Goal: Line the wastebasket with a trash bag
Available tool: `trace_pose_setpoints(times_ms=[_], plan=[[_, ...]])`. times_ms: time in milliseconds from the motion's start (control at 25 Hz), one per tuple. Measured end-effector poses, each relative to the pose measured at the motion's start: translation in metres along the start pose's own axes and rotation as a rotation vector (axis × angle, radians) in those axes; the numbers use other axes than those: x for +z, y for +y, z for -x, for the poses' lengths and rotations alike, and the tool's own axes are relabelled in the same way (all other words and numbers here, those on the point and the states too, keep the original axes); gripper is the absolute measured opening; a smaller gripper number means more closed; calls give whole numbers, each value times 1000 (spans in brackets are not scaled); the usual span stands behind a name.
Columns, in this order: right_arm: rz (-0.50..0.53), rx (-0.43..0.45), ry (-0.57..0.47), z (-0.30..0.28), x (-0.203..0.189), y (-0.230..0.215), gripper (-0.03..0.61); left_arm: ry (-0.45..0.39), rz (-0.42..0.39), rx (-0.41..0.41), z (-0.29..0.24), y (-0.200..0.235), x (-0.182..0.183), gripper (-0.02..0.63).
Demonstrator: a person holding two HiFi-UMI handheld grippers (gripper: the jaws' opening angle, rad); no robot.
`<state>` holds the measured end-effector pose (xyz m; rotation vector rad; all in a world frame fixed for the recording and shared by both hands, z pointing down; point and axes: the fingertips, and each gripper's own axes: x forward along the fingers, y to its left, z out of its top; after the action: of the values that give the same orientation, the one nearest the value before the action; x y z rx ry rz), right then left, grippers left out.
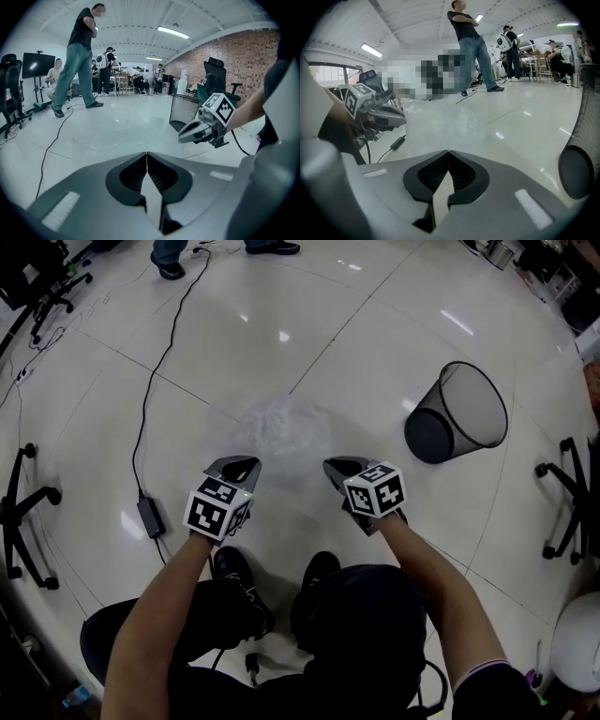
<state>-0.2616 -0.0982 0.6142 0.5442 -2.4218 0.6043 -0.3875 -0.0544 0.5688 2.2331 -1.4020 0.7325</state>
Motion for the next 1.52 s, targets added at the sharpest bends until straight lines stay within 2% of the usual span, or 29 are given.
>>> trace_pose_setpoints(times_ms=[240, 400, 680, 880, 1160, 1320, 1520], plan=[[3, 49, -101, 34, 53, 21, 2, -33, -87, -24, 32, 5, 32, 14], [10, 65, -166, 50, 92, 33, 2, -54, -85, -77, 59, 13, 51, 12], [8, 69, -267, 79, 140, 42, 2, -41, -205, -88, 99, 26, 72, 12], [-14, 59, -328, 94, 174, 47, 2, -81, -199, -75, 107, 18, 61, 12], [-2, 6, -408, 120, 216, 48, 2, -135, -161, -142, 97, -26, 47, 12], [11, -35, -458, 138, 237, 45, 2, -181, -147, -164, 94, -38, 66, 12], [26, -106, -528, 169, 260, 40, 2, -215, -200, -194, 90, -58, 100, 12]])
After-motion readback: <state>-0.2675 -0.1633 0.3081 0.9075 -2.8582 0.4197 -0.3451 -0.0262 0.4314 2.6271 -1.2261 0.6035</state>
